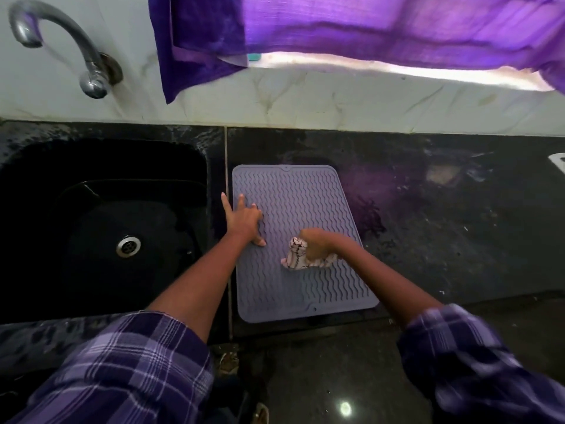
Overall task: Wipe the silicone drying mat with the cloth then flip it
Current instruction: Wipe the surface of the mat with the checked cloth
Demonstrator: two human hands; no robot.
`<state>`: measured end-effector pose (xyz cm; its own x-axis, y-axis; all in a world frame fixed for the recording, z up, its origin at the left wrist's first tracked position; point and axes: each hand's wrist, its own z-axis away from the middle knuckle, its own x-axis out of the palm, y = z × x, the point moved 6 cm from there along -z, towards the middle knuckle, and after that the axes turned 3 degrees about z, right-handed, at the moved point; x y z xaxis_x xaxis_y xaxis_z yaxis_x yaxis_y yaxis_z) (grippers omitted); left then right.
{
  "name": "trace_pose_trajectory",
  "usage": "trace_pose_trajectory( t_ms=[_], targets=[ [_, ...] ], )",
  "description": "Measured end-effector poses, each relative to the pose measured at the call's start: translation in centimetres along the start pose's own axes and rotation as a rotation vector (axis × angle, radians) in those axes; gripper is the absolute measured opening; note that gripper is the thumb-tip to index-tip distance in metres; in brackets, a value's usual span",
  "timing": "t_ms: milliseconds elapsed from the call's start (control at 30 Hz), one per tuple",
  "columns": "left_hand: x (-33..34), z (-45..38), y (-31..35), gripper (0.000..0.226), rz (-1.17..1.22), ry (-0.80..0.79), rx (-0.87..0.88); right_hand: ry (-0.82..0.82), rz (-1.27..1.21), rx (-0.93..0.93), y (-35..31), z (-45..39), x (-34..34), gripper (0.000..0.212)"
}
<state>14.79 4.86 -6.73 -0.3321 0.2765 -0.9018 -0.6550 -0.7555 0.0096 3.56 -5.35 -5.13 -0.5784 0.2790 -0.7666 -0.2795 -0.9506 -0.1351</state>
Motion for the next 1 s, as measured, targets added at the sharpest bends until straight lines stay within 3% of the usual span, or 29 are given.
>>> trace_pose_trajectory(
  t_ms=[33,100,167,200,367,567,700,833,900,1000],
  targets=[
    [0.0,0.2,0.1,0.084,-0.025,0.014,0.003,0.042,-0.051,-0.002,0.4,-0.2,-1.0,0.016],
    [-0.1,0.7,0.5,0.082,-0.064,0.054,-0.001,0.279,-0.132,0.060,1.2,-0.3,-3.9,0.014],
    [-0.2,1.5,0.9,0.069,-0.028,0.055,-0.046,0.540,-0.106,0.126,1.1,-0.4,-5.8,0.021],
    [-0.2,1.9,1.0,0.064,-0.002,0.035,-0.084,0.583,-0.050,0.124,0.6,-0.5,-5.6,0.022],
    [0.6,3.4,2.4,0.092,-0.098,-0.101,-0.133,0.460,0.190,0.103,-0.5,-1.5,-0.6,0.031],
    [0.8,4.0,2.3,0.086,-0.050,-0.050,-0.145,0.278,0.042,-0.014,-0.9,4.2,3.4,0.031],
    [1.0,4.5,2.2,0.084,-0.026,-0.052,-0.153,0.073,0.116,-0.108,-2.0,7.7,5.9,0.025],
    [1.4,4.8,1.9,0.084,0.032,-0.042,-0.121,-0.090,0.142,-0.077,-1.4,8.6,4.3,0.023],
    [1.7,4.9,1.7,0.083,0.084,-0.032,-0.102,0.058,0.065,-0.006,-0.3,8.6,0.9,0.019],
    [1.9,5.0,1.7,0.082,0.135,-0.043,-0.083,0.543,0.267,0.126,0.6,8.2,-3.8,0.022]
  ],
)
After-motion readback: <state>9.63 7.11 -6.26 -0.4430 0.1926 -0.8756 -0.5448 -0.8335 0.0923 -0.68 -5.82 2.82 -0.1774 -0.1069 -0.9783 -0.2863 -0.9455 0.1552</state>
